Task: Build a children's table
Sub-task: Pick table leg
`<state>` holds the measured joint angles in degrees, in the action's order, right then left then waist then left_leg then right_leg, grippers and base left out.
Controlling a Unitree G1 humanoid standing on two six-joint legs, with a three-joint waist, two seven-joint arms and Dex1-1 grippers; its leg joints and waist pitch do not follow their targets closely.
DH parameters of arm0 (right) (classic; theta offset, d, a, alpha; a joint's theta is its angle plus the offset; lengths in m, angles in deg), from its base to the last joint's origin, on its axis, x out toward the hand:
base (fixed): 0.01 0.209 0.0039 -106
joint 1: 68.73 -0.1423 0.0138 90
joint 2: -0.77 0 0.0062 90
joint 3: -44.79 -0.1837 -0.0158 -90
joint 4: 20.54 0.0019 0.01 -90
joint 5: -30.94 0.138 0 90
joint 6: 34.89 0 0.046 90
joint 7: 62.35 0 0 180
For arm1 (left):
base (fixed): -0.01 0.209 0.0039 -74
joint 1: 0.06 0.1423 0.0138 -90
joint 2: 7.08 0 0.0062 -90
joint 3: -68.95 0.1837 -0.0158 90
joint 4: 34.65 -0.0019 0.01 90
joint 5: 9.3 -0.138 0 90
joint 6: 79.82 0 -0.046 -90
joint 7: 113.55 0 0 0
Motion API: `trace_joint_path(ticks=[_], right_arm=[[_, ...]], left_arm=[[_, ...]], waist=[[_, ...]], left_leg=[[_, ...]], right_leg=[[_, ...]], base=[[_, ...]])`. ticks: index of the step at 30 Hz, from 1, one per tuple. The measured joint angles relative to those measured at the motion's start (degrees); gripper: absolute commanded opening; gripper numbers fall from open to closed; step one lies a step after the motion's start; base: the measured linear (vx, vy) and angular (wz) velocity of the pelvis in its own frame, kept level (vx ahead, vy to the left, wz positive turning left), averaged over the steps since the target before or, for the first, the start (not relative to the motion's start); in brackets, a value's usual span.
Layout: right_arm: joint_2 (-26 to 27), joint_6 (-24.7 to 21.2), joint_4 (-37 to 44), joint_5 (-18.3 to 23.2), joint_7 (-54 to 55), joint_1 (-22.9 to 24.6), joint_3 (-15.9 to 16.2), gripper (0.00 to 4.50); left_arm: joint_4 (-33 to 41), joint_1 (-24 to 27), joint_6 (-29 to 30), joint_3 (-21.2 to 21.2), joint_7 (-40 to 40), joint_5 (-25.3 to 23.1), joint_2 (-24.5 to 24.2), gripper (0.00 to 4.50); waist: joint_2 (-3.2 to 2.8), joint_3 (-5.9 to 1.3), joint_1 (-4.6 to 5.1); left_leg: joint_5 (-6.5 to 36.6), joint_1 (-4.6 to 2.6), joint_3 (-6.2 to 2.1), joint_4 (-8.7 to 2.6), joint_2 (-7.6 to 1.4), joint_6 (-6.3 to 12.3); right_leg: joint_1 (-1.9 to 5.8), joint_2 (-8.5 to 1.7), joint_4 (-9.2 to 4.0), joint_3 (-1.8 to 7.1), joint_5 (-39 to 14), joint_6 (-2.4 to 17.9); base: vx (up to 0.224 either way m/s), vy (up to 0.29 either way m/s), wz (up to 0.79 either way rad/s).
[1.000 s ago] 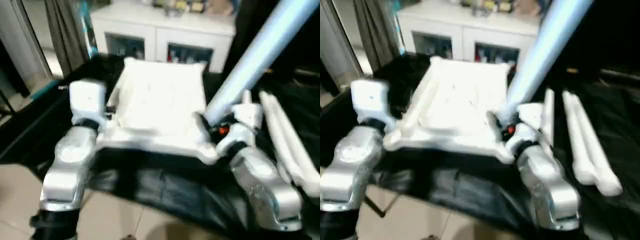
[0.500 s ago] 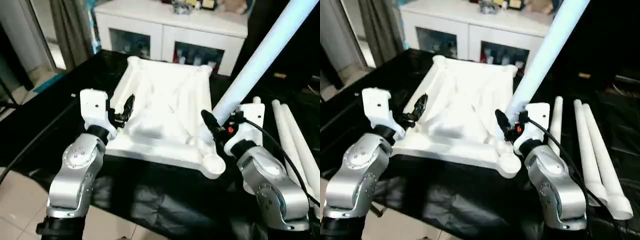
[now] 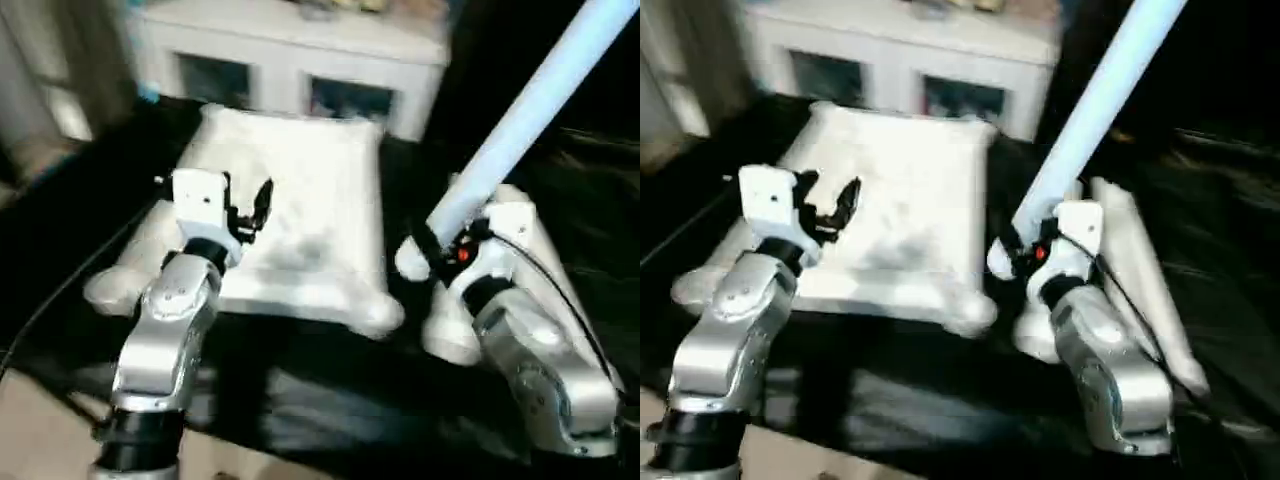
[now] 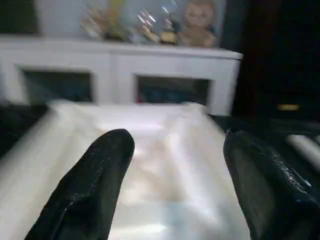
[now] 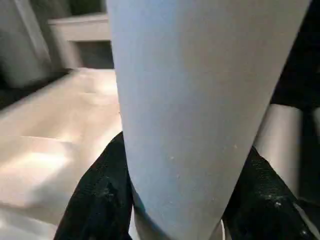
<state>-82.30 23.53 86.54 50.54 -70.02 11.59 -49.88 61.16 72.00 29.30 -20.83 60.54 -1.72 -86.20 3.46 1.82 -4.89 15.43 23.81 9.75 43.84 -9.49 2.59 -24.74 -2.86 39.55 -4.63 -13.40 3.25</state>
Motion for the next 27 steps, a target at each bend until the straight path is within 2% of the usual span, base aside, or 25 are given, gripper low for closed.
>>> trace_joint_path(ticks=[1, 2, 3, 4, 5, 6, 7, 8, 10, 11, 12, 13, 15, 16, 19, 20, 21, 22, 23, 24, 25, 26, 27], right_arm=[[-0.19, 0.01, 0.21, 0.00, 0.05, -0.01, -0.75, 1.91], [-0.29, 0.00, 0.26, 0.00, 0.04, -0.12, -1.26, 1.91], [-0.32, 0.00, 0.25, 0.00, 0.01, -0.12, -1.28, 1.91], [0.01, -0.04, -0.03, 0.02, -0.18, -0.41, -1.08, 1.91], [0.14, -0.05, -0.05, 0.08, -0.57, -0.93, 0.13, 1.91], [0.18, -0.05, -0.26, 0.09, -0.97, -1.56, 0.79, 1.91], [0.08, -0.04, -0.40, 0.11, -1.35, -2.28, 0.89, 1.91], [-0.18, 0.00, -0.91, 0.11, -1.68, -3.49, 0.85, 1.91], [-0.97, 0.15, -1.85, 0.09, -2.16, -4.11, 0.65, 1.91], [-1.55, 0.36, -2.13, 0.08, -2.77, -4.29, 0.51, 1.91], [-1.73, 0.39, -2.30, 0.09, -3.11, -4.56, 0.59, 1.91], [-1.75, 0.48, -2.41, 0.09, -3.59, -4.72, 0.61, 1.91], [-1.73, 0.49, -2.53, 0.06, -4.16, -4.90, 0.83, 1.91], [-1.77, 0.58, -2.53, -0.01, -4.26, -4.95, 1.09, 1.91], [-1.98, 0.93, -2.52, -0.53, -4.55, -4.88, 2.05, 1.91], [-1.97, 1.15, -2.34, -1.23, -4.51, -4.33, 2.49, 1.91], [-1.86, 1.21, -2.30, -1.64, -4.50, -3.79, 2.91, 1.91], [-1.77, 1.21, -2.25, -1.92, -4.52, -3.41, 3.52, 1.91], [-1.49, 1.21, -2.24, -2.09, -4.59, -3.21, 4.33, 1.91], [-1.16, 1.22, -2.00, -2.09, -4.81, -3.15, 5.24, 1.91], [-0.67, 1.22, -1.74, -2.06, -5.01, -3.11, 5.62, 1.91], [-0.24, 1.22, -1.64, -1.98, -5.03, -3.02, 5.79, 1.91], [-0.02, 1.23, -1.71, -1.98, -4.94, -2.75, 5.68, 1.91]], left_arm=[[-0.04, -0.12, 0.03, 0.18, 0.03, 0.01, -0.07, 3.37], [0.14, -0.57, -0.03, 0.03, 0.12, -0.02, -0.55, 3.37], [0.22, -0.60, -0.05, 0.01, 0.12, -0.04, -0.72, 3.37], [0.54, -0.16, -0.13, -0.42, -0.11, -0.14, -2.16, 3.37], [0.41, 0.28, 0.31, -0.45, -0.54, -0.48, -3.56, 3.37], [0.31, 0.25, 0.87, -0.39, -1.73, -0.65, -5.06, 3.37], [0.01, 0.14, 1.43, -0.17, -3.25, -0.79, -6.24, 3.37], [-0.77, 0.12, 2.25, 0.30, -5.36, -1.02, -7.74, 3.37], [-2.82, -0.06, 2.42, 1.73, -8.44, -1.41, -9.46, 3.37], [-3.84, -0.48, 2.15, 2.51, -10.15, -1.64, -10.35, 3.37], [-4.55, -0.99, 1.93, 2.63, -11.05, -1.64, -10.85, 3.37], [-4.77, -1.50, 1.96, 2.49, -11.52, -1.50, -11.17, 3.37], [-4.81, -3.00, 2.23, 1.64, -11.53, -0.49, -11.16, 3.37], [-4.58, -3.31, 2.01, 0.91, -11.04, -0.30, -10.88, 3.37], [-3.95, -3.04, 1.19, -0.58, -8.88, 0.05, -9.22, 3.37], [-3.11, -2.80, 0.95, -0.70, -8.13, 0.19, -7.78, 3.37], [-2.03, -2.43, 0.98, -0.70, -7.57, 0.53, -6.76, 3.37], [-0.76, -1.65, 1.19, -0.83, -7.09, 0.78, -5.90, 3.37], [0.45, -0.31, 1.56, -0.88, -6.78, 1.13, -5.51, 3.37], [0.66, 0.56, 1.96, -0.92, -6.56, 1.18, -5.46, 3.37], [0.71, 1.00, 2.40, -0.91, -6.32, 1.19, -5.41, 3.37], [0.94, 1.36, 2.77, -0.88, -6.23, 1.19, -5.37, 3.37], [1.14, 1.40, 3.03, -0.82, -6.21, 1.21, -5.32, 3.37]], waist=[[-0.08, -0.02, 0.23], [-0.73, -0.03, 0.18], [-0.96, -0.05, 0.17], [-2.05, 0.23, -0.29], [-2.82, 0.31, -0.09], [-2.58, 0.24, 0.20], [-1.94, 0.31, 0.42], [-1.63, 0.58, -0.07], [-1.61, 0.84, -1.03], [-1.88, 1.15, -1.33], [-2.08, 1.33, -1.31], [-2.49, 1.51, -1.20], [-3.29, 1.80, -0.54], [-3.42, 1.79, -0.25], [-3.44, 1.84, 0.07], [-3.54, 1.89, 0.39], [-3.24, 1.93, 0.40], [-3.21, 1.99, 0.36], [-3.27, 2.09, -0.09], [-3.51, 2.07, 0.31], [-4.21, 2.21, 0.21], [-4.88, 2.18, 0.85], [-4.82, 2.50, 1.34]], left_leg=[[-0.12, -0.03, -0.27, -0.20, 2.44, -0.24], [-0.15, -0.56, -0.41, -2.58, 4.81, -0.21], [-0.16, -0.73, -0.49, -3.35, 5.11, -0.22], [-0.34, -0.96, -2.43, -4.78, 4.90, -0.21], [-0.75, -1.05, -3.04, -4.87, 3.36, -0.72], [-1.10, -1.18, -2.76, -4.86, 3.07, -1.21], [-1.31, -1.23, -2.06, -4.79, 3.16, -1.44], [-1.58, -1.45, -1.74, -5.03, 3.19, -2.42], [-2.10, -2.19, -1.73, -6.11, 3.15, -3.27], [-2.47, -2.66, -1.59, -6.89, 3.07, -3.88], [-2.59, -2.78, -1.56, -7.32, 3.04, -4.07], [-2.62, -2.80, -1.59, -7.75, 2.77, -4.13], [-2.65, -2.83, -1.60, -8.56, 1.79, -4.18], [-2.66, -2.86, -1.57, -8.82, 1.58, -4.19], [-2.68, -3.36, -1.37, -8.91, 1.58, -4.23], [-2.72, -2.56, -2.77, -8.81, 2.41, -4.16], [-2.70, -2.33, -3.18, -8.69, 2.77, -4.11], [-2.40, -2.08, -3.46, -7.02, 2.69, -3.73], [-2.38, -1.56, -4.08, -2.74, 2.29, -3.70], [-2.43, -1.36, -4.83, -0.02, 1.74, -3.86], [-1.76, -1.82, -4.83, 0.87, 0.73, -4.53], [0.28, -2.34, -4.65, -0.18, -0.48, -5.40], [1.35, -2.29, -3.94, -0.67, -0.79, -5.23]], right_leg=[[0.31, 0.57, -0.73, -0.50, 0.36, 0.16], [0.81, 1.83, -1.89, -1.55, 0.90, 0.28], [0.97, 2.17, -2.26, -1.95, 1.11, 0.37], [1.98, 3.23, -4.14, -4.45, 2.15, -0.32], [2.25, 3.40, -3.98, -5.19, 2.01, -3.88], [1.51, 2.77, -2.09, -2.45, 1.08, -5.04], [1.52, 1.01, -1.01, -0.30, 0.23, -3.64], [1.58, -0.61, -0.68, 0.29, 0.24, -2.62], [1.80, -0.61, -1.04, 0.20, 0.42, -2.19], [1.95, -0.54, -1.32, 0.15, 0.41, -2.16], [2.02, -0.52, -1.71, -0.03, 0.40, -2.16], [2.21, -0.50, -2.44, -0.58, 0.41, -2.16], [2.99, -0.40, -4.46, -2.09, 0.45, -2.10], [3.22, -0.40, -4.96, -2.44, 0.52, -1.98], [3.76, -0.48, -5.53, -2.53, 1.06, -1.50], [4.31, -1.82, -5.54, -4.68, 1.05, -1.52], [4.39, -2.70, -5.58, -5.87, 1.05, -1.53], [4.60, -3.78, -5.75, -7.47, 1.17, -1.60], [4.96, -5.48, -5.53, -9.38, 2.41, -1.88], [5.25, -7.10, -5.31, -11.60, 3.25, -2.24], [5.75, -8.63, -5.25, -13.82, 3.85, -2.51], [5.91, -9.59, -5.27, -15.18, 4.25, -3.17], [6.14, -10.14, -5.42, -15.14, 4.51, -3.64]], base=[[-0.027, -0.217, -0.08], [-0.044, -0.174, -0.10], [-0.044, -0.174, -0.10], [-0.062, -0.121, -0.28], [-0.028, -0.113, -0.21], [-0.028, -0.113, -0.21], [-0.025, -0.128, 0.10], [-0.091, -0.135, 0.04], [-0.104, -0.135, 0.00], [-0.107, -0.102, 0.00], [-0.107, -0.102, 0.00], [-0.093, -0.055, -0.04], [-0.079, -0.014, -0.06], [-0.063, 0.014, -0.04], [0.000, 0.000, 0.00], [0.000, 0.000, 0.00], [0.000, 0.000, 0.00], [-0.041, 0.061, 0.37], [-0.021, 0.107, 0.09], [-0.021, 0.107, 0.09], [-0.012, 0.194, 0.03], [-0.011, 0.249, 0.31], [-0.011, 0.249, 0.31]])
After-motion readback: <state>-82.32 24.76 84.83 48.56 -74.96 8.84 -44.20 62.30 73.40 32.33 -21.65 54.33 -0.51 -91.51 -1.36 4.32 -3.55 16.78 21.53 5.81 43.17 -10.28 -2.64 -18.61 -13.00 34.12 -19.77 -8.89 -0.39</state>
